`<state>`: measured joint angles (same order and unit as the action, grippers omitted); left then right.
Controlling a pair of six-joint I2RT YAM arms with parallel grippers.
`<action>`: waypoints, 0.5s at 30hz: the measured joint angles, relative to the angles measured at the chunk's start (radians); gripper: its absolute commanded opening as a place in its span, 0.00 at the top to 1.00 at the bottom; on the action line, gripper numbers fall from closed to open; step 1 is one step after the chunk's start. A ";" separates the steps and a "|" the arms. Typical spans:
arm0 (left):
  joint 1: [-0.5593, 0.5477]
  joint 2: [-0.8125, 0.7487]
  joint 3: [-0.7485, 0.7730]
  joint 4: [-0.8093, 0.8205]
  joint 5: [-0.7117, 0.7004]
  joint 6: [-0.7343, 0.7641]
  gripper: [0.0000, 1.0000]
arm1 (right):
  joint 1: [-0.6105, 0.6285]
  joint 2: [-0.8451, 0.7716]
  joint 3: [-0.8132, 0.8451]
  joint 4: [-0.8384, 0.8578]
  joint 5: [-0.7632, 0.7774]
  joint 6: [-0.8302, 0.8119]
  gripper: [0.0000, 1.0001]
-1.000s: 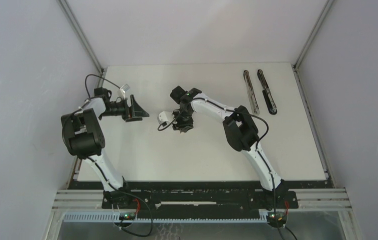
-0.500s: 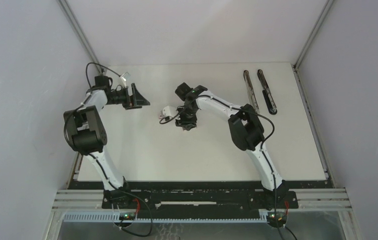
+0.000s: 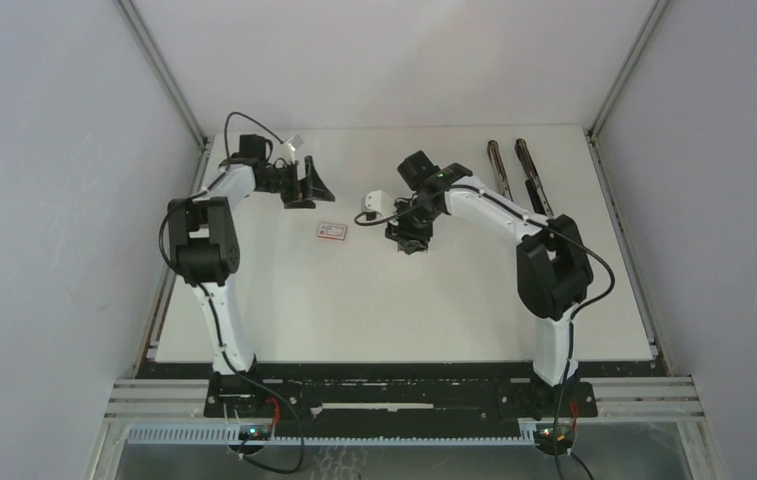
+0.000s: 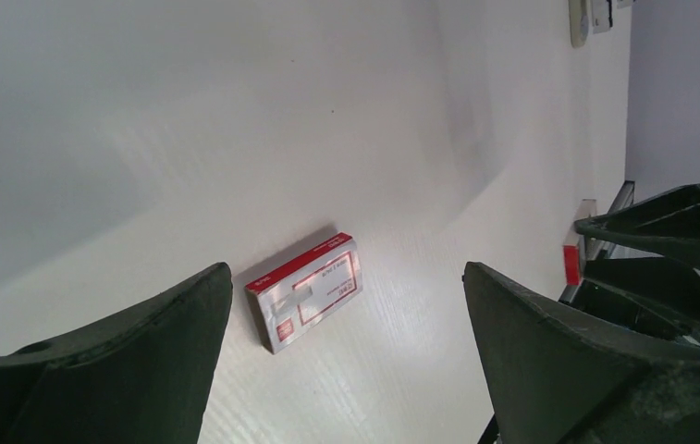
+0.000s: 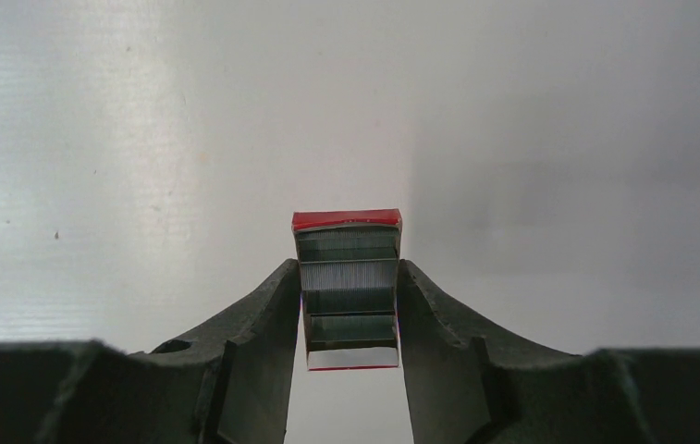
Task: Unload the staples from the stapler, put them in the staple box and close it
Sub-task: Close the staple box at the center of the board.
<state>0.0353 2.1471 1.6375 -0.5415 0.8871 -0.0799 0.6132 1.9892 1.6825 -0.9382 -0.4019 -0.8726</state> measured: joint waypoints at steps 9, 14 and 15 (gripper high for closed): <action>-0.058 0.004 -0.031 0.010 -0.109 -0.016 0.00 | -0.051 -0.177 -0.184 0.042 0.000 0.077 0.58; -0.053 0.000 -0.102 0.040 -0.117 -0.034 0.00 | -0.053 -0.237 -0.225 0.060 -0.008 0.104 0.58; -0.053 -0.003 -0.105 0.045 -0.119 -0.034 0.00 | -0.053 -0.242 -0.226 0.061 -0.011 0.107 0.58</action>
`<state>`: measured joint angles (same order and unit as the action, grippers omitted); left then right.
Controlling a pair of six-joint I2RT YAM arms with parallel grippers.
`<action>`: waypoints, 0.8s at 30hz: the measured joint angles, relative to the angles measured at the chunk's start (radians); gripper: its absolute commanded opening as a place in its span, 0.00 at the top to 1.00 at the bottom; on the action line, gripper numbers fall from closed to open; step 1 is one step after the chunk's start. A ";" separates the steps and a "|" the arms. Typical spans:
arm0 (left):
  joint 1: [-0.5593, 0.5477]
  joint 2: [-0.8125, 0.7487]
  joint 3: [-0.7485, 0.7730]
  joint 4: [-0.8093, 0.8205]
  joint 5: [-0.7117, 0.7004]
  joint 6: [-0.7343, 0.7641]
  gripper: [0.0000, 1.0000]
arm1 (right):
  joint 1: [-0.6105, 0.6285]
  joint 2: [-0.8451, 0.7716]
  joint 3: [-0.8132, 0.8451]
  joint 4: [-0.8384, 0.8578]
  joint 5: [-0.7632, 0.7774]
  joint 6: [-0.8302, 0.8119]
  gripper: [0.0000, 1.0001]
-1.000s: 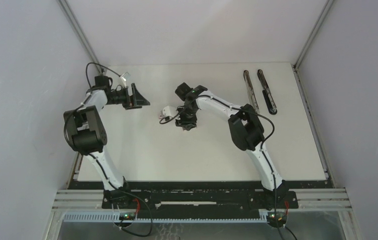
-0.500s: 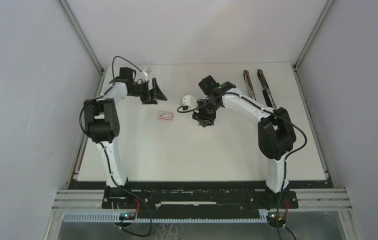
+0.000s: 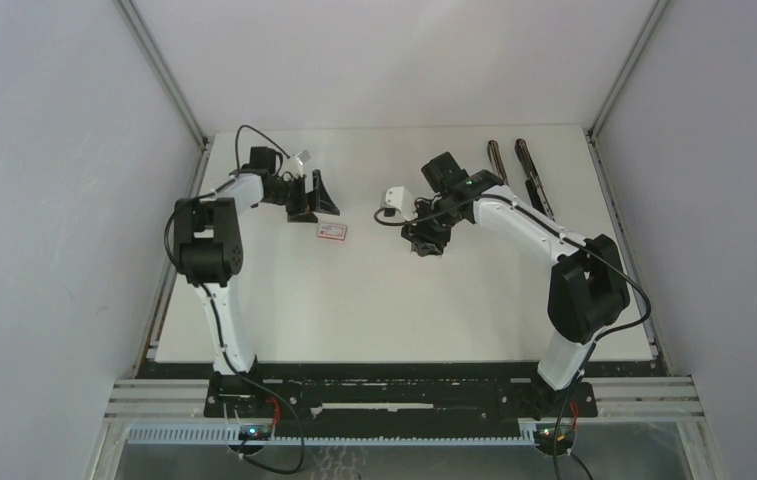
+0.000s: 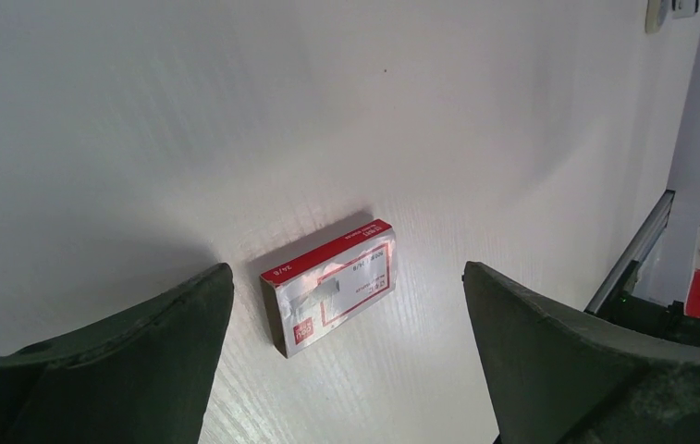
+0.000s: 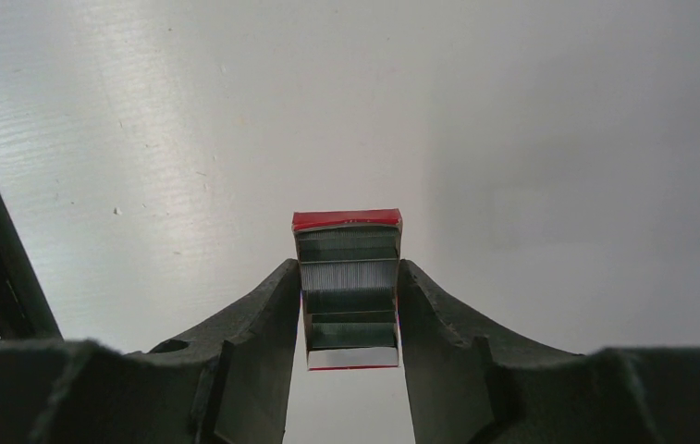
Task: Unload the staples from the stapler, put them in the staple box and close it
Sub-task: Close the staple box at the center of the board.
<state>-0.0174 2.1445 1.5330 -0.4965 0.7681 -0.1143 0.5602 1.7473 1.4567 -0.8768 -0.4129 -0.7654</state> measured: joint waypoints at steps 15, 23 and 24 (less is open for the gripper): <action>-0.025 -0.026 -0.054 0.005 0.039 0.030 0.00 | 0.000 -0.006 -0.009 0.018 -0.019 0.024 0.58; -0.086 -0.036 -0.087 -0.011 0.094 0.057 0.00 | 0.000 0.039 -0.009 0.060 0.001 0.026 0.58; -0.096 -0.036 -0.091 -0.011 0.101 0.057 0.00 | 0.000 0.051 -0.009 0.064 0.008 0.025 0.58</action>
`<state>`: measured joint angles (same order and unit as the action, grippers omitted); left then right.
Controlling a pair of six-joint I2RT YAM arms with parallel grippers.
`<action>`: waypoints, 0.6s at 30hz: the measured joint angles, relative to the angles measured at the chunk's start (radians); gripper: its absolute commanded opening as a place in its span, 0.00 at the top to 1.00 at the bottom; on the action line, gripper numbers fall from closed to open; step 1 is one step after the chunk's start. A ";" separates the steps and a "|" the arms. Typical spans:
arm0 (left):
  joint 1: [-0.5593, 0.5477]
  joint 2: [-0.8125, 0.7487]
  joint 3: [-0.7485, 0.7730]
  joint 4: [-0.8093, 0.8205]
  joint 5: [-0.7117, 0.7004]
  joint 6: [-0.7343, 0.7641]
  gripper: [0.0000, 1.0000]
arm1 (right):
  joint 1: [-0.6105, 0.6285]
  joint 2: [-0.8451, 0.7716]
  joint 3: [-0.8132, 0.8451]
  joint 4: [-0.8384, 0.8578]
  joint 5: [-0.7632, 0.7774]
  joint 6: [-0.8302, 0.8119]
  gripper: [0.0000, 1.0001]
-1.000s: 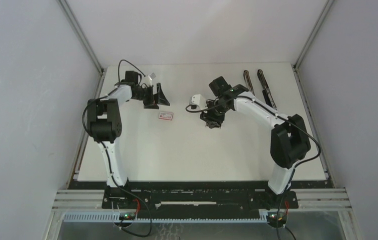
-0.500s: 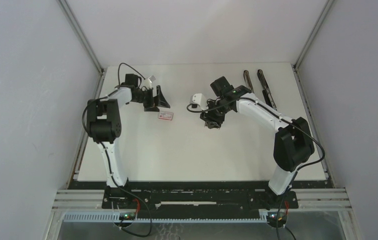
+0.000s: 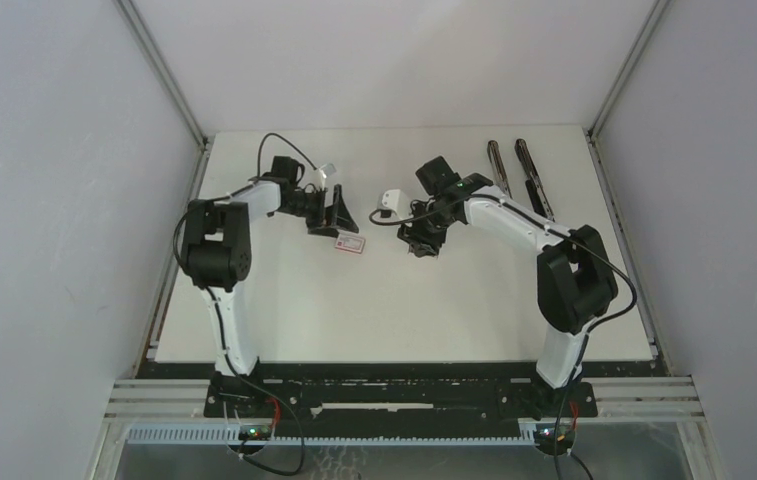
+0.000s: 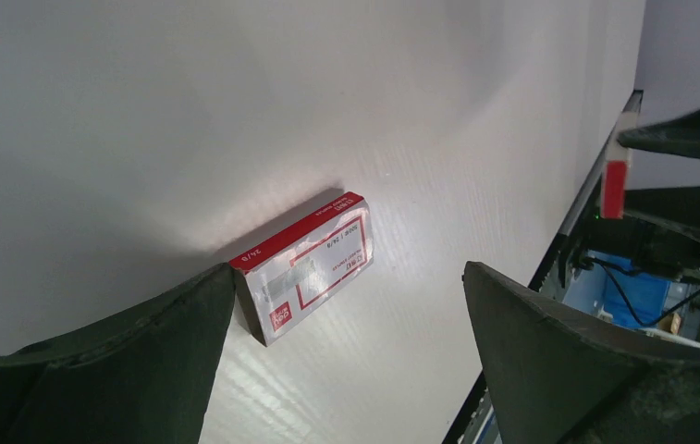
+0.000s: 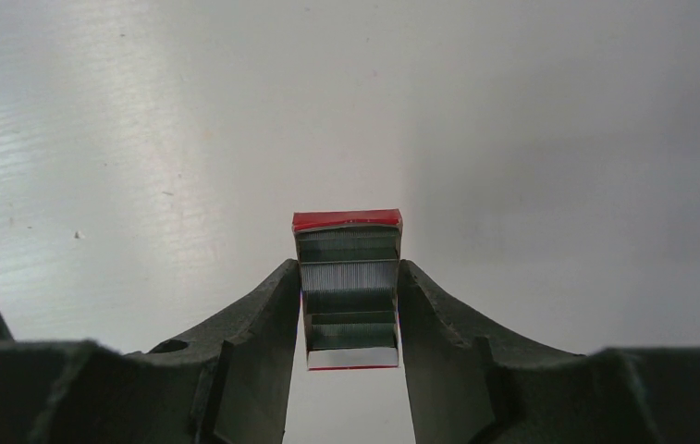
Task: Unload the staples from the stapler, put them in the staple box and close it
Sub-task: Close the staple box at the center of the board.
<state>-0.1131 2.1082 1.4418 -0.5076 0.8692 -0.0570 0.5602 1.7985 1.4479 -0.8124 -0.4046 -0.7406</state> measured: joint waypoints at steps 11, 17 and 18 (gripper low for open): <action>-0.094 -0.055 -0.119 0.070 0.055 -0.038 0.00 | 0.025 0.117 0.000 0.062 0.084 -0.002 0.58; -0.098 -0.064 -0.178 0.130 0.130 -0.058 0.00 | 0.081 0.150 0.000 0.087 0.119 0.029 0.58; -0.098 -0.067 -0.190 0.144 0.141 -0.064 0.00 | 0.087 0.156 0.000 0.089 0.122 0.035 0.58</action>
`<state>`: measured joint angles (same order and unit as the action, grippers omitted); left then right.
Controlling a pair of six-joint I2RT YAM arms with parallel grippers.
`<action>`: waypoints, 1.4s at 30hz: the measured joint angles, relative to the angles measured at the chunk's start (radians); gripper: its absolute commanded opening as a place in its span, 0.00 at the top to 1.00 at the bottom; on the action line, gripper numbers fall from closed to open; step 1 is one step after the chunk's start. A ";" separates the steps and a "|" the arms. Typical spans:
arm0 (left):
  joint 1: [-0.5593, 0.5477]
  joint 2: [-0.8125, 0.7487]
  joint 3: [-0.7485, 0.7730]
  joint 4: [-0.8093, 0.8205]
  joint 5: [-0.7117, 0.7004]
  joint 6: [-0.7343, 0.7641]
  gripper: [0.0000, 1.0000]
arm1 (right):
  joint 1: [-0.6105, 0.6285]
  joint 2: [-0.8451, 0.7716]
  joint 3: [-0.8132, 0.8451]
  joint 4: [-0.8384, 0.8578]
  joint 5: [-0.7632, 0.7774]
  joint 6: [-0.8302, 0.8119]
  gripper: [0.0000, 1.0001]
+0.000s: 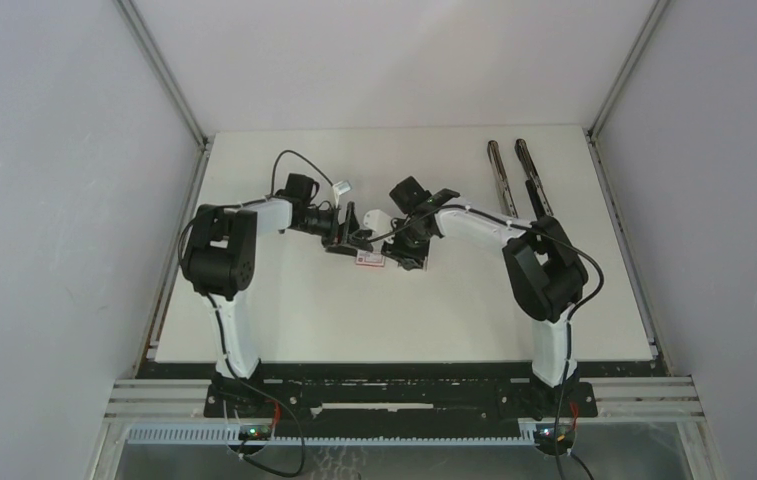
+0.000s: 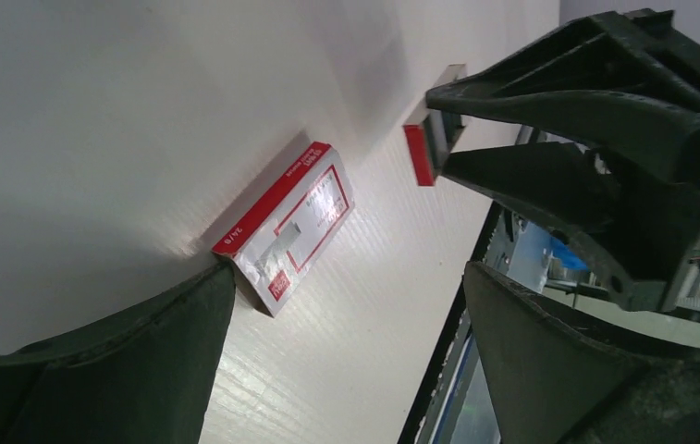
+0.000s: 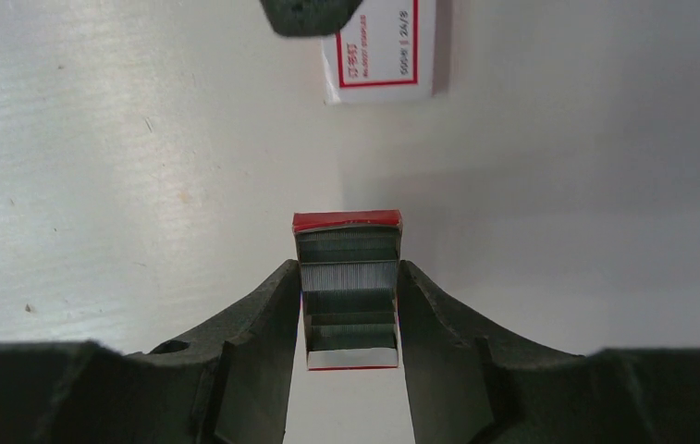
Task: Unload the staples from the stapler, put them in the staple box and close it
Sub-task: Close the staple box at the center of the board.
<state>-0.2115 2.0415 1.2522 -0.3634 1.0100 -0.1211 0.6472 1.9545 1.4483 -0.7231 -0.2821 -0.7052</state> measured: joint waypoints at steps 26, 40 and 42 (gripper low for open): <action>0.017 -0.016 -0.115 0.172 0.042 -0.106 0.34 | -0.007 0.096 0.063 0.040 0.006 -0.040 0.58; 0.030 -0.016 -0.148 0.189 -0.066 -0.149 0.76 | 0.007 0.114 0.066 0.039 -0.011 -0.069 0.58; 0.028 -0.016 -0.153 0.195 -0.065 -0.158 0.76 | 0.008 0.117 0.066 0.039 -0.011 -0.073 0.58</action>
<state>-0.1833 2.0254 1.0996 -0.1684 0.9451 -0.2790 0.6556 2.0716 1.5139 -0.6842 -0.2935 -0.7784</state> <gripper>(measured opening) 0.247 0.422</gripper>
